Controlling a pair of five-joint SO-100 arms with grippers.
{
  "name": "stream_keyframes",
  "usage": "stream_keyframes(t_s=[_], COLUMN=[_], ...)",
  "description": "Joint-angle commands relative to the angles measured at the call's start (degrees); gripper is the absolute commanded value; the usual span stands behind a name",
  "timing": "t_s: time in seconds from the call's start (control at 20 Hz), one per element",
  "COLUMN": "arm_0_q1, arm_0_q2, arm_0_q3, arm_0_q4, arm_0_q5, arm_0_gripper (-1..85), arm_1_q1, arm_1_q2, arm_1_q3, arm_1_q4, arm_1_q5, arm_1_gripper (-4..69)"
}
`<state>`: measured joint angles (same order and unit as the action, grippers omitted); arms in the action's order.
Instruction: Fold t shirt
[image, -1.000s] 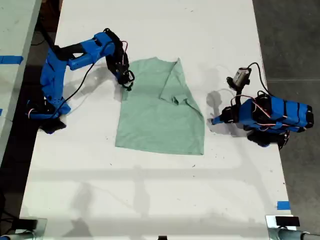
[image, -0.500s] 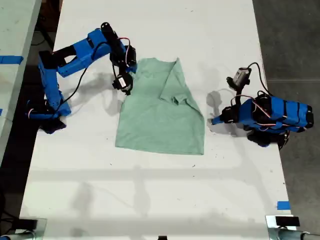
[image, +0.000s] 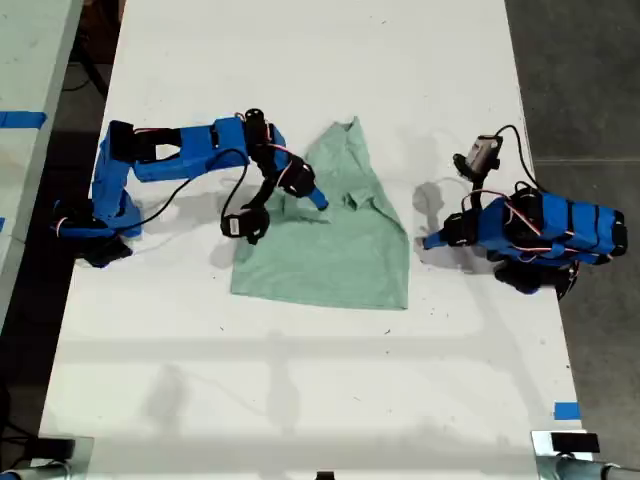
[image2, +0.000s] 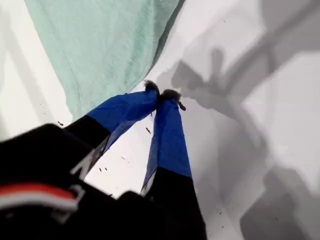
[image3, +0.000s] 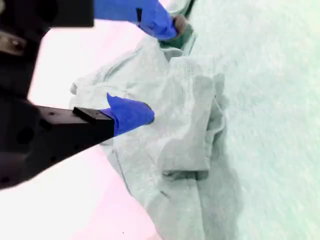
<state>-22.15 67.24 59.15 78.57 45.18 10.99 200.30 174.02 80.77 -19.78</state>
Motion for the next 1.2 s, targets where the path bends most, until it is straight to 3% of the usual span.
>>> stream_keyframes(t_s=[0.0,0.1,0.25,0.4,0.45,0.55,0.65,0.75,0.9,1.0,1.15], arm_0_q1=[-3.5,-8.0,-13.2,-4.0,0.4,10.9,14.9,11.6,9.0,4.6,-1.8], arm_0_q2=[5.7,14.6,38.0,64.3,74.0,91.8,96.5,96.7,121.0,138.3,138.0], arm_0_q3=[-3.2,-2.5,12.6,36.2,48.9,79.7,104.0,116.1,129.5,129.5,129.5], arm_0_q4=[2.3,7.3,11.5,8.1,4.2,-14.7,-37.4,-44.9,-43.2,-21.4,-20.2], arm_0_q5=[-2.1,-10.0,-31.6,-47.1,-52.0,-60.1,-60.2,-58.2,-54.7,-58.0,-58.5], arm_0_gripper=[25.4,23.1,14.7,7.1,4.4,2.3,1.8,1.2,-0.2,-0.1,0.2], arm_1_q1=[-0.1,-0.1,-0.2,-0.3,-0.4,0.0,0.3,-0.1,-0.1,-0.2,-0.4], arm_1_q2=[0.4,0.4,0.4,0.4,0.4,0.4,0.4,0.4,0.4,0.4,0.4], arm_1_q3=[1.9,1.9,1.9,1.9,1.9,1.9,1.9,1.9,1.9,2.0,2.0], arm_1_q4=[0.1,0.1,0.1,0.1,0.1,0.1,0.1,0.1,0.1,0.1,0.0], arm_1_q5=[-0.7,-0.7,-0.7,-0.6,-0.5,-0.7,-0.7,-0.3,-0.2,0.2,0.7], arm_1_gripper=[2.1,2.1,2.1,2.1,2.1,2.1,2.1,2.1,2.1,2.1,2.1])
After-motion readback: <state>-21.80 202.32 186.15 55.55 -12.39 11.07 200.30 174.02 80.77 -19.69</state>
